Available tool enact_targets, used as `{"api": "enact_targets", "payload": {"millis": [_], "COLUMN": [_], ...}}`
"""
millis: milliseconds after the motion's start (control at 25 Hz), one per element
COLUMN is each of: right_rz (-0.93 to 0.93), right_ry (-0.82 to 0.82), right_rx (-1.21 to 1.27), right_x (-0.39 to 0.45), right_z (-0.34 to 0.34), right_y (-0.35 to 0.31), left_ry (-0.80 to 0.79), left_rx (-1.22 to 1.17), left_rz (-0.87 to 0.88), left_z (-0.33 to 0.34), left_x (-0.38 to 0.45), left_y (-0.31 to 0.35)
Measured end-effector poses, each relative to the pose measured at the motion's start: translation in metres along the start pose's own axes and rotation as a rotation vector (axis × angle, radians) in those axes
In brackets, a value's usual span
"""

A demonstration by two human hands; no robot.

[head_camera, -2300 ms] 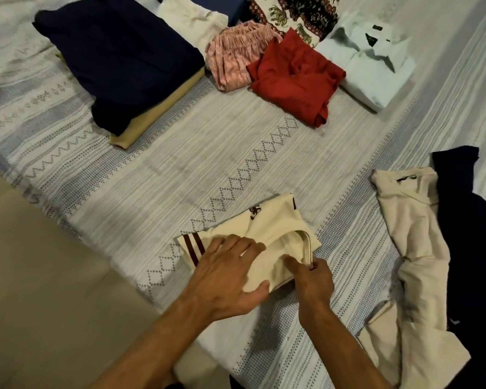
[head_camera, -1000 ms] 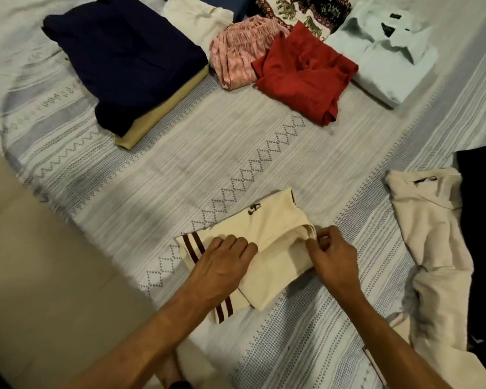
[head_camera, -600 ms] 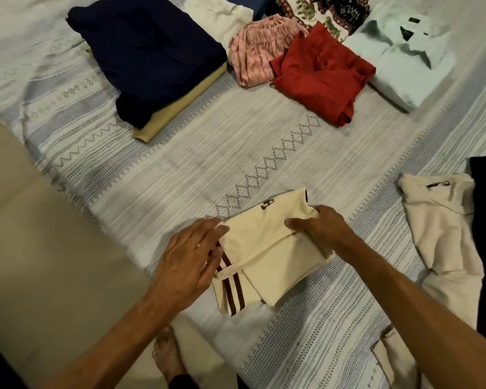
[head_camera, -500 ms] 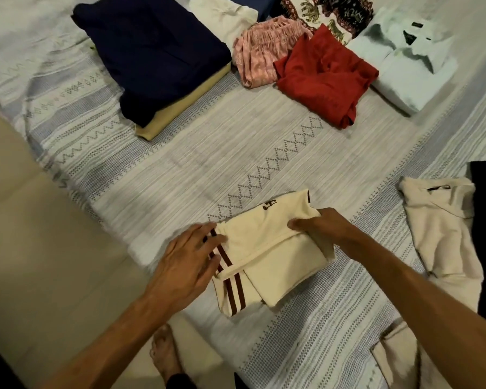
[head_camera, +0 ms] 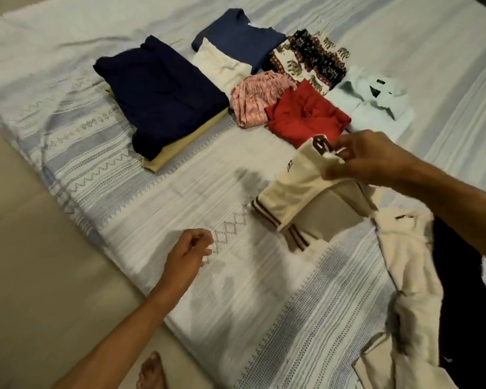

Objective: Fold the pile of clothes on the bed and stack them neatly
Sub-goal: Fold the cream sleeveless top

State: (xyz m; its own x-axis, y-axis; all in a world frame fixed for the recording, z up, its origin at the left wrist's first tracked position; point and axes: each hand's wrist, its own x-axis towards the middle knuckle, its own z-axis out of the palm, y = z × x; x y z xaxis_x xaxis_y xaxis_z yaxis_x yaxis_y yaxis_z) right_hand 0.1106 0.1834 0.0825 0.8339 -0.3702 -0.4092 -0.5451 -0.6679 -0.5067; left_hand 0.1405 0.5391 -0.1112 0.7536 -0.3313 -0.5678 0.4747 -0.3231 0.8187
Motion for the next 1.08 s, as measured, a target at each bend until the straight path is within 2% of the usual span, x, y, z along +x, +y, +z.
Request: {"api": "enact_targets", "payload": {"millis": [120,240,320,440,480,520,600,680,720,800,840,920,1080], "right_rz": [-0.278,-0.442,-0.45,-0.523,-0.512,-0.482,-0.333,-0.022,0.194,0.573,0.653,0.646,0.632], "right_ry": [0.204,0.416,0.37,0.109,0.019,-0.005,0.175,0.427,0.47,0.397,0.293,0.14,0.108], "right_rx": [-0.444,-0.736,-0.792,-0.754,-0.716,-0.626,-0.407,-0.151,0.041,0.545,0.724,0.836,0.903], "right_x": [-0.018,-0.039,-0.059,-0.091,-0.104,-0.113,-0.12,-0.113,-0.106,-0.086,-0.077,-0.064,-0.065], "right_z": [-0.026,0.018,0.084,0.214,0.25,0.277,0.294,0.281,0.269,0.248,0.242,0.244,0.269], "right_y": [-0.039,-0.045,-0.032,0.008,0.02,0.032,0.051,0.072,0.083,0.108,0.117,0.129,0.128], "left_ry": [-0.066,-0.097,-0.109,-0.127,-0.135,-0.143,-0.158,-0.147,-0.129,-0.108,-0.123,-0.168,-0.3], "left_rx": [-0.103,-0.153,-0.252,-0.424,-0.466,-0.475,-0.407,-0.174,-0.029,0.163,0.19,0.185,0.153], "left_rz": [-0.066,-0.104,-0.19,-0.394,-0.439,-0.458,-0.432,-0.311,-0.231,-0.152,-0.161,-0.219,-0.312], "left_z": [0.01,0.015,0.016,0.025,0.029,0.033,0.038,0.043,0.048,0.062,0.068,0.077,0.082], "left_x": [0.001,0.002,0.005,0.009,0.011,0.013,0.019,0.024,0.027,0.035,0.041,0.051,0.049], "left_y": [0.031,0.039,0.029,0.001,-0.008,-0.017,-0.026,-0.025,-0.022,-0.012,-0.007,-0.004,-0.021]}}
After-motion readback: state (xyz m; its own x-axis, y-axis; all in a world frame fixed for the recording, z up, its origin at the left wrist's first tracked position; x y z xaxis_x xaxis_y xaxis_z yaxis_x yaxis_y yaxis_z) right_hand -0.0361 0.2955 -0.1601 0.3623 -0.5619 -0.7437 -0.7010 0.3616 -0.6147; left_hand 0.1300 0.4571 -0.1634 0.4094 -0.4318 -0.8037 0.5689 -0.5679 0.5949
